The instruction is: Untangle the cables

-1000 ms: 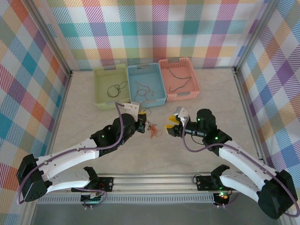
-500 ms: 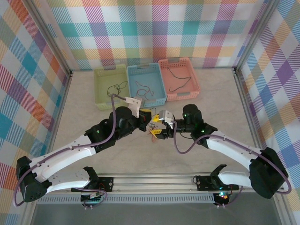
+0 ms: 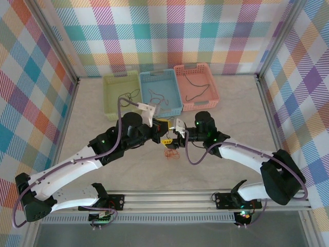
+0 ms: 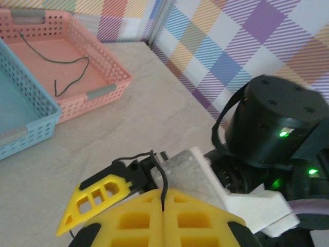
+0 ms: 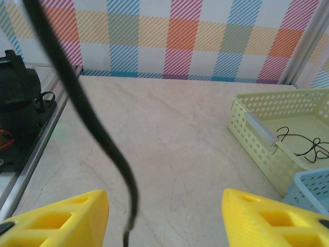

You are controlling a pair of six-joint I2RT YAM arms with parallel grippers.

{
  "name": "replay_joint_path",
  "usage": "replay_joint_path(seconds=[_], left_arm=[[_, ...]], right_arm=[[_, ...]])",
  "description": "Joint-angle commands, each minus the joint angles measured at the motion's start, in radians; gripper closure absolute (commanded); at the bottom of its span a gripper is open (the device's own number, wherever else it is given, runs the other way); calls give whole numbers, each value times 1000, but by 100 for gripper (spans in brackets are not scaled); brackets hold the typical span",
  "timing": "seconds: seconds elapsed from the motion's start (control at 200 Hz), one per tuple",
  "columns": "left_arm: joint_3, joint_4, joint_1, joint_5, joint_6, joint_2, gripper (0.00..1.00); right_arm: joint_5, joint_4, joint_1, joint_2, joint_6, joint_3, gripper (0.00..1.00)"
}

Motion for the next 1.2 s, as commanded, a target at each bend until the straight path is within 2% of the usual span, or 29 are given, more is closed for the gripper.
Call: replay_joint_path(seconds=[0.0,0.115,0.34,0.75,0.875,0.99,1.1,1.2], left_arm=[[64,-17,11,40,-16,-11,100],[94,-33,12,57,-21,-14,100],[139,-57,12,75,-32,-27,100],[175,-110,12,102,-57,-49,100],[171,-111,12,88,-55,-53,100],[173,-109,11,90,-57,-55,100],[179,-112,12,84,-55,-59,100],[183,-116,12,47,-47,-74,100]], right_arm=[[-53,60,8,13,-16,-30,40],[-71,43,8,37,-26,-29,41],[-106,116,8,67,-22,-63,40],[-108,162,8,66,-22,-90,41],[-107,157,8,61,-24,-93,49],[-117,154,10,64,-21,-95,61],[-116,146,10,63,-26,-95,82],[-111,126,10,62,-41,-97,94]])
